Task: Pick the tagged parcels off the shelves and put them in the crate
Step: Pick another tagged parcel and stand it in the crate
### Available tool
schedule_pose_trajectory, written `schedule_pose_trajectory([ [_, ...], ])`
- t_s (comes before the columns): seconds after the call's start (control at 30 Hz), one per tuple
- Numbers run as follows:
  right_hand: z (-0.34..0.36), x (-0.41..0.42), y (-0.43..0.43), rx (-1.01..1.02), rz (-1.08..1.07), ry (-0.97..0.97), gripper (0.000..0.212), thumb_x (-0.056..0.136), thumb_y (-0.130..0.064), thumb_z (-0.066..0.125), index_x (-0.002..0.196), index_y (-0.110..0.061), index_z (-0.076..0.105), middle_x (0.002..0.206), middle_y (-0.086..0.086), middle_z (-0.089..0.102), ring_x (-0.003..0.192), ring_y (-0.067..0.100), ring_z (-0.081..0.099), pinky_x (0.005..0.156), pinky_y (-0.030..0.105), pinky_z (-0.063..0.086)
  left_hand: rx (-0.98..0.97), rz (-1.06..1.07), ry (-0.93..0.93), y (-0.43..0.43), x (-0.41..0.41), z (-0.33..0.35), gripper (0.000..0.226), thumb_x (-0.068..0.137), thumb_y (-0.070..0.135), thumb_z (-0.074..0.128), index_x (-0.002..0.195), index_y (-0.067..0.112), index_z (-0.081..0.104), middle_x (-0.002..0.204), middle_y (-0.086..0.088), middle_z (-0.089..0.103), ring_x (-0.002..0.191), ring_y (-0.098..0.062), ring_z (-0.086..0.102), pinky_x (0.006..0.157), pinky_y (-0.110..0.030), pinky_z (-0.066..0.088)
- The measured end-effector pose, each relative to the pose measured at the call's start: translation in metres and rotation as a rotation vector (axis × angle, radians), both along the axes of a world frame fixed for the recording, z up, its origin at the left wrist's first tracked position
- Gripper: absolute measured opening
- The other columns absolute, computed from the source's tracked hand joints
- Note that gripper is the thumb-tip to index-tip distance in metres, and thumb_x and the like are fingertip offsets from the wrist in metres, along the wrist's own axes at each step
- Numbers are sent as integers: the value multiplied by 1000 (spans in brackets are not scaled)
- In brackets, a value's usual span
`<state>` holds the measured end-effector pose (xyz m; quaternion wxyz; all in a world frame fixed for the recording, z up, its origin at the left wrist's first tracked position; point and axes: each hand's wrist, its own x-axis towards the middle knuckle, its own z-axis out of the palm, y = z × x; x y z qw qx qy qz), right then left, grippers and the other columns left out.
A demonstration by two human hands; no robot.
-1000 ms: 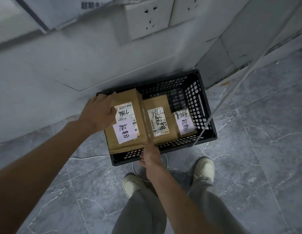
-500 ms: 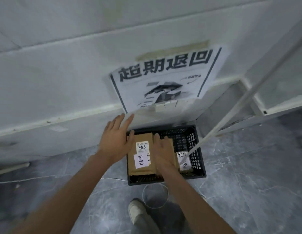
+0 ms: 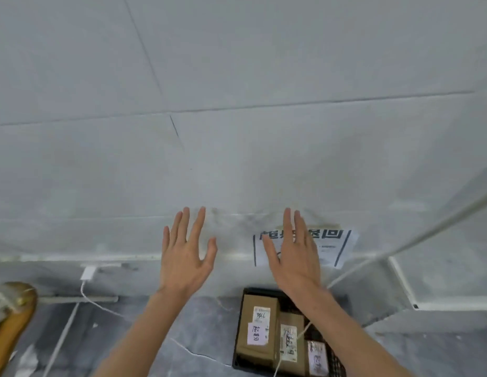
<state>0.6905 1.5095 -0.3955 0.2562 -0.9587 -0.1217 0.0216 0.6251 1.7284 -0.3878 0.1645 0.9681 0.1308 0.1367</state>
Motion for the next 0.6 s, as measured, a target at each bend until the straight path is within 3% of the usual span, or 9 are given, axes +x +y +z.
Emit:
schedule_pose_trajectory([
  [0.17, 86, 18, 9, -91, 165, -262, 81, 94, -69, 5, 154, -24, -24, 164, 8, -20, 152, 24, -15, 124, 47, -2, 58, 249, -151, 15, -41, 88, 69, 95, 58, 30, 158, 37, 10, 167, -5, 13, 155, -21, 5, 124, -49, 10],
  [0.3, 149, 5, 17, -54, 337, -476, 80, 97, -67, 21, 160, -19, 4, 166, 14, 5, 154, 30, 4, 121, 57, 10, 124, 446, -227, 6, -107, 148, 72, 94, 61, 29, 158, 40, 5, 168, -4, 6, 155, -21, 1, 124, -51, 9],
  [0.43, 195, -25, 33, -49, 486, -544, 81, 97, -67, 21, 160, -17, 5, 166, 15, 7, 153, 31, 7, 119, 59, 13, 189, 620, -268, -13, -183, 197, 73, 93, 61, 31, 158, 41, 5, 168, -5, 7, 155, -23, 3, 123, -52, 11],
  [0.6, 228, -93, 56, 33, 667, -600, 81, 97, -66, 19, 159, -16, 7, 165, 16, 9, 153, 30, 8, 119, 59, 14, 298, 811, -298, -32, -286, 235, 73, 92, 58, 36, 158, 32, 19, 166, -9, 17, 153, -26, 13, 121, -55, 17],
])
